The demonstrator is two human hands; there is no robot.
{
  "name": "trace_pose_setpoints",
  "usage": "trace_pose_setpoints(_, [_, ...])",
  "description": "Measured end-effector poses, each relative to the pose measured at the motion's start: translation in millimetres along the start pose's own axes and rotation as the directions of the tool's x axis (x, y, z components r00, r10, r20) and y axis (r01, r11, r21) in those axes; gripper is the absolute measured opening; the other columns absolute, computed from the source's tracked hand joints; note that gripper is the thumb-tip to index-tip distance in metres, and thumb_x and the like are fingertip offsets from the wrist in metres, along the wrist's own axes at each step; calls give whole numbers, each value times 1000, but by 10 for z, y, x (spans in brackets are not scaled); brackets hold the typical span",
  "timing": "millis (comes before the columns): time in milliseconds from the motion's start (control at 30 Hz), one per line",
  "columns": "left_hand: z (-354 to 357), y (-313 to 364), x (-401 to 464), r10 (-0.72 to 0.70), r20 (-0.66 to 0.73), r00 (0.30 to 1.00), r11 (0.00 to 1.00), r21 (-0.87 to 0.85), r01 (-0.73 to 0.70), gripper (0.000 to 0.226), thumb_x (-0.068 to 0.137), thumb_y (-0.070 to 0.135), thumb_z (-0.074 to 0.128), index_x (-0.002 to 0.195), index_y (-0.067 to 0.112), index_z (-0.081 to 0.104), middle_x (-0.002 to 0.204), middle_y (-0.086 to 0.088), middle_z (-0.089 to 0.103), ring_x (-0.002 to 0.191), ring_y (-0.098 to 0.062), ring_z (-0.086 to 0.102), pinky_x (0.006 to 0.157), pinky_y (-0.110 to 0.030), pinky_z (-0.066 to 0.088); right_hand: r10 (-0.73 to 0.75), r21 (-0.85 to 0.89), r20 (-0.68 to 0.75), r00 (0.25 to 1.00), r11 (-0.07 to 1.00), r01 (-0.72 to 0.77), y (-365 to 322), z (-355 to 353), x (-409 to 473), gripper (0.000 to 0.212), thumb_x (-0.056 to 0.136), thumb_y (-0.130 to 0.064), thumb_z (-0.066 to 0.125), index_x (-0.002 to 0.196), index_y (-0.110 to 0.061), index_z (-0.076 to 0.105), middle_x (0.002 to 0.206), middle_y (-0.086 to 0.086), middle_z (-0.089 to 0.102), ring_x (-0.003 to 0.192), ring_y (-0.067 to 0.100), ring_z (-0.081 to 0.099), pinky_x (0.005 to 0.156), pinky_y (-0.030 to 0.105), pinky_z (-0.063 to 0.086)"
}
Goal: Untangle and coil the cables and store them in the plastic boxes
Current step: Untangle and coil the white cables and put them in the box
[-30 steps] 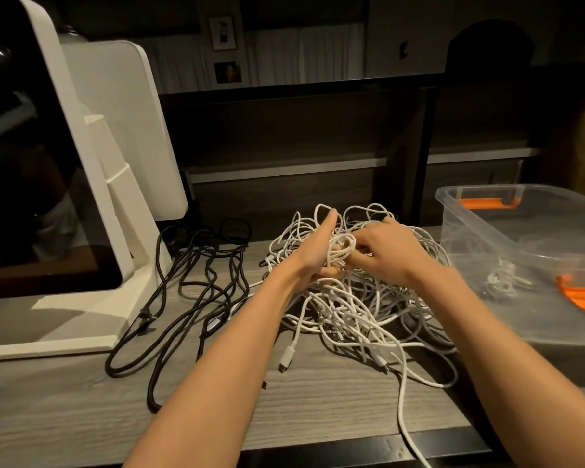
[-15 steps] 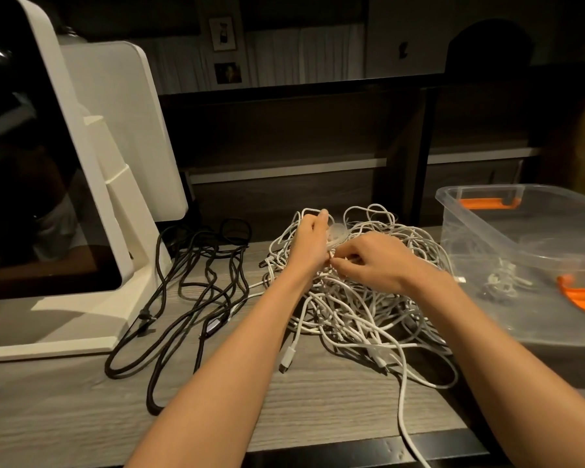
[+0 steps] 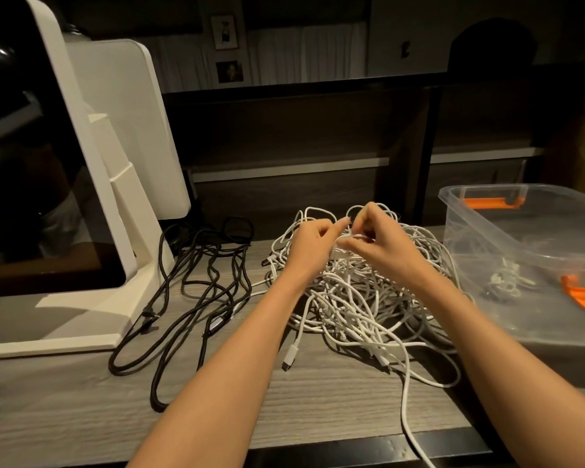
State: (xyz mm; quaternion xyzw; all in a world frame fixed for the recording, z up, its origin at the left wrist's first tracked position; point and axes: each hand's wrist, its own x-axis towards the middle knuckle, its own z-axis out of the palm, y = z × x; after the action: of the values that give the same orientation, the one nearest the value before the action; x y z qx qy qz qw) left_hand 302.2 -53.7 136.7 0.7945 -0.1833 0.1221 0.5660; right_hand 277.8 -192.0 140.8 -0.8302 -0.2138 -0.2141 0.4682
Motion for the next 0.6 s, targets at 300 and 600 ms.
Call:
trace_pose_setpoints(300, [-8,68,-38,-49,265,963,978,-182,100,42,106,29,37,100,-2,64,63,-6,49,36,-1,44,39,-12,35,316,542,344,884,702,-461,115,-153,36,19,77,-24,68,82,-12,54,58,1,45,56,12,45,58,22,42])
trace_pose_setpoints(600, [-8,128,-28,-163,178,970,928,-305,212,36,100,46,40,97,12,48,61,2,45,40,-4,38,39,-18,28,214,285,78,974,931,-228,80,7,-22,23,94,-16,59,72,-8,56,57,1,61,45,7,49,45,18,37])
